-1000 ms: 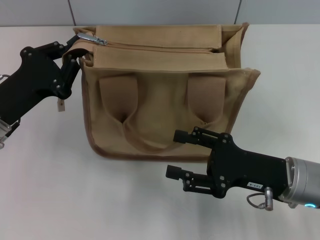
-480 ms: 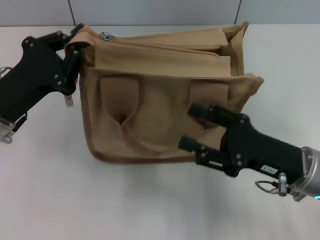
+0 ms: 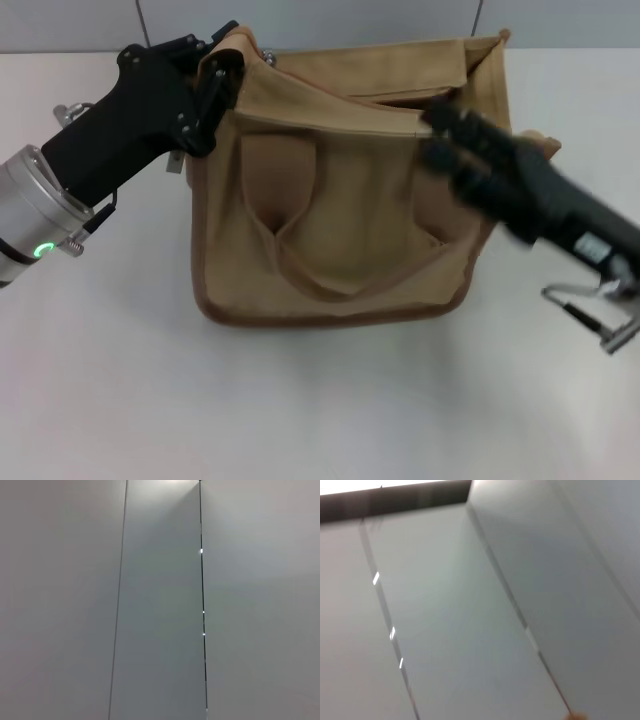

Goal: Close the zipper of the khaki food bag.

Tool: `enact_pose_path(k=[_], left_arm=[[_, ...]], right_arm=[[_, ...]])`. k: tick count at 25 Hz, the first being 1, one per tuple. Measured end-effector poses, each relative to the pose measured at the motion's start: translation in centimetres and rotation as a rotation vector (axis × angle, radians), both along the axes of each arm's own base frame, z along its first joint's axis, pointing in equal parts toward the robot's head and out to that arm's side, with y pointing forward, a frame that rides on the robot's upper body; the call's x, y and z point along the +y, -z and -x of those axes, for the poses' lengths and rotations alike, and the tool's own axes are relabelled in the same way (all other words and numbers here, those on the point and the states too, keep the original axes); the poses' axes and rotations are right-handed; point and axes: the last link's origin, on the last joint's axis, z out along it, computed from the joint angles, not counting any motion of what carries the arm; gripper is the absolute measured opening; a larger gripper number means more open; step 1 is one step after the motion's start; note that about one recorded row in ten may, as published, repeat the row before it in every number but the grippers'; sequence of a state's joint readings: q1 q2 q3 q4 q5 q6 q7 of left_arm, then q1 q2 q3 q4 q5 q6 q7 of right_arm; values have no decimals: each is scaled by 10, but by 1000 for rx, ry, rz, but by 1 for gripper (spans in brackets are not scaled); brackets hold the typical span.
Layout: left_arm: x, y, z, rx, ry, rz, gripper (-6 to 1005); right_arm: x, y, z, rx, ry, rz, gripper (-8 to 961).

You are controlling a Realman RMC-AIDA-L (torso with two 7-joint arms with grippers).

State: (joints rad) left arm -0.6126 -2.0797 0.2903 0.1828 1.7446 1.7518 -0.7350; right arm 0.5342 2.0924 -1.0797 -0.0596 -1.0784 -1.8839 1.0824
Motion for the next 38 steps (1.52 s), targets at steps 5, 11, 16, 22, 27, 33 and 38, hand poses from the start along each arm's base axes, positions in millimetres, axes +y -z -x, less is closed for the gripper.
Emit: enact_pose_path(k=[5, 11, 16, 22, 27, 33, 38], left_arm=[[2, 2, -4, -3, 6, 8, 29], [5, 3, -9, -10, 21, 10, 29], [8, 5, -15, -20, 27, 3, 29], [10, 7, -20, -18, 45, -21, 29], [9, 10, -23, -27, 53, -19, 29], [8, 10, -25, -33, 66, -23, 29], [9, 10, -26, -35, 70, -23, 29]], right_arm=[[27, -12, 15, 194, 107, 223, 748], [53, -9, 47, 223, 87, 369, 749], [56, 3, 53, 369, 217, 692, 749], [52, 0, 36, 617, 384, 1014, 750], [55, 5, 42, 605, 407, 1090, 750], [65, 15, 47, 556, 465, 1104, 749], [70, 22, 55, 493, 474, 1118, 748]])
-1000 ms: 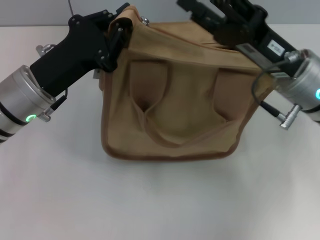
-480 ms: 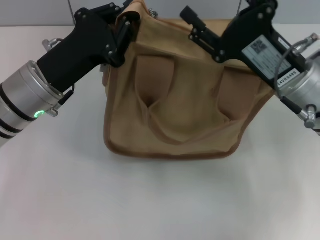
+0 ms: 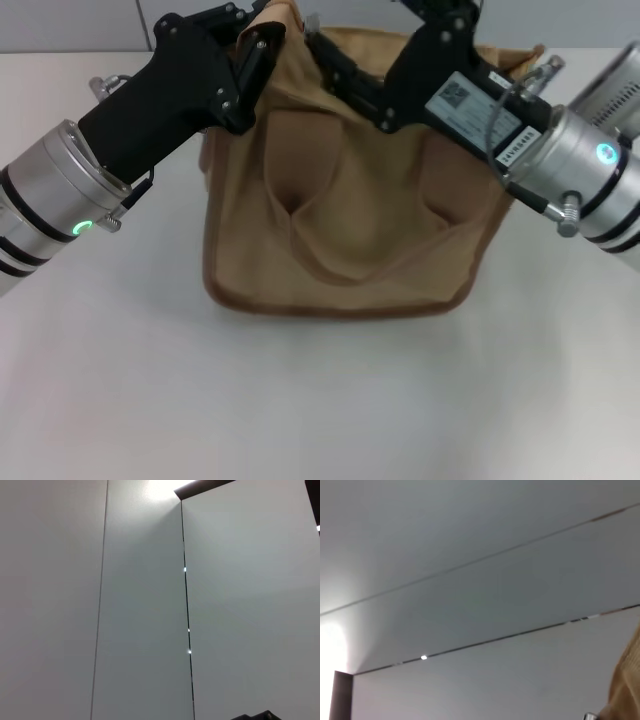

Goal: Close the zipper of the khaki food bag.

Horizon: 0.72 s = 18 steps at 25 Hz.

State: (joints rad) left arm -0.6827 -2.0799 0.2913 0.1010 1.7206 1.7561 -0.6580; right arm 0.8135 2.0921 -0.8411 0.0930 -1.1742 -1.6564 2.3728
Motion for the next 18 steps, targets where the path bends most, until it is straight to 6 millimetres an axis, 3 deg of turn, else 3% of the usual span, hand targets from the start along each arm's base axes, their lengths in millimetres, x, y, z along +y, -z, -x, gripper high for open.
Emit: enact_pose_path(k=[18], left_arm=[[3, 1, -3, -7, -6, 0, 29]], right_arm=[[6, -3, 9, -49, -75, -102, 749]])
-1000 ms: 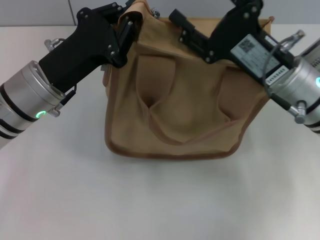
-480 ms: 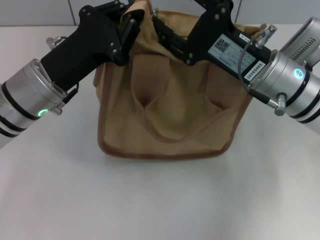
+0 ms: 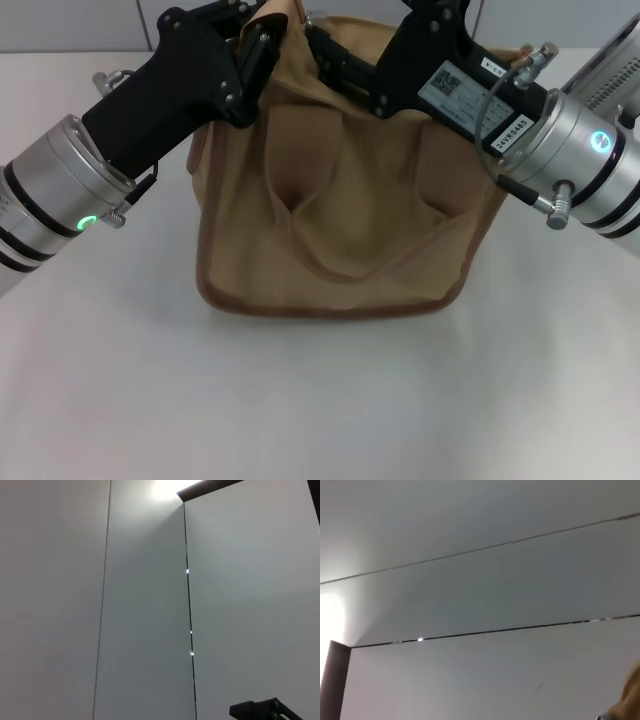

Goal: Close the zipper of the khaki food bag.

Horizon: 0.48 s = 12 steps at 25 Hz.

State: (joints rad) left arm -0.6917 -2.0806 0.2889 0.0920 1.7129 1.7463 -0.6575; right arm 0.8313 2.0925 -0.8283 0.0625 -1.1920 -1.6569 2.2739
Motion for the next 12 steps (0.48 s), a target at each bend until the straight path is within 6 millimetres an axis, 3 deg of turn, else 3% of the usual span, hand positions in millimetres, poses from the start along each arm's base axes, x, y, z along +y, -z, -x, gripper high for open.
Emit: enact_pose_path(k=[12], left_arm=[[2, 1, 3, 16, -24, -15, 29]], right_arm=[[0, -4, -1, 14, 0, -33, 749]])
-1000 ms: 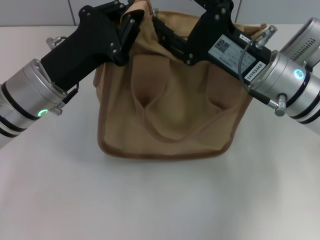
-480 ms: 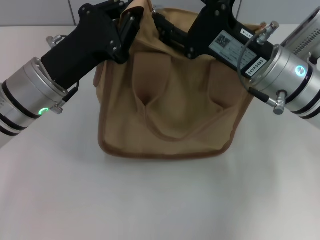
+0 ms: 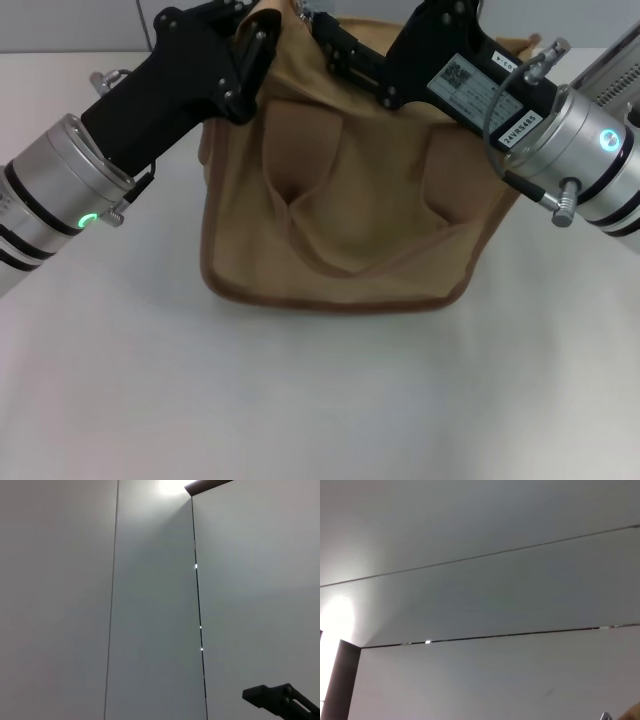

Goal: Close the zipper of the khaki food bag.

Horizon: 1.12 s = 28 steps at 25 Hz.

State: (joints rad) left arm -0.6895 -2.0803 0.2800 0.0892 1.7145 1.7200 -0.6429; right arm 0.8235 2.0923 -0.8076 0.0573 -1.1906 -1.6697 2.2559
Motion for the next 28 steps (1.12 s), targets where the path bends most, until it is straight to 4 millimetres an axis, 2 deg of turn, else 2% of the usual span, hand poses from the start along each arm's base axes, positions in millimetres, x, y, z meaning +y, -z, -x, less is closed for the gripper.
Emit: enact_pose_path(k=[11, 18, 28], left_arm=[[-2, 2, 0, -8, 1, 9, 29], [-2, 2, -1, -6, 3, 12, 30], [-1, 2, -1, -5, 0, 10, 30]], right_arm=[[7, 0, 3, -28, -1, -27, 744], [10, 2, -1, -52, 27, -29, 741], [13, -1, 5, -70, -10, -59, 742]])
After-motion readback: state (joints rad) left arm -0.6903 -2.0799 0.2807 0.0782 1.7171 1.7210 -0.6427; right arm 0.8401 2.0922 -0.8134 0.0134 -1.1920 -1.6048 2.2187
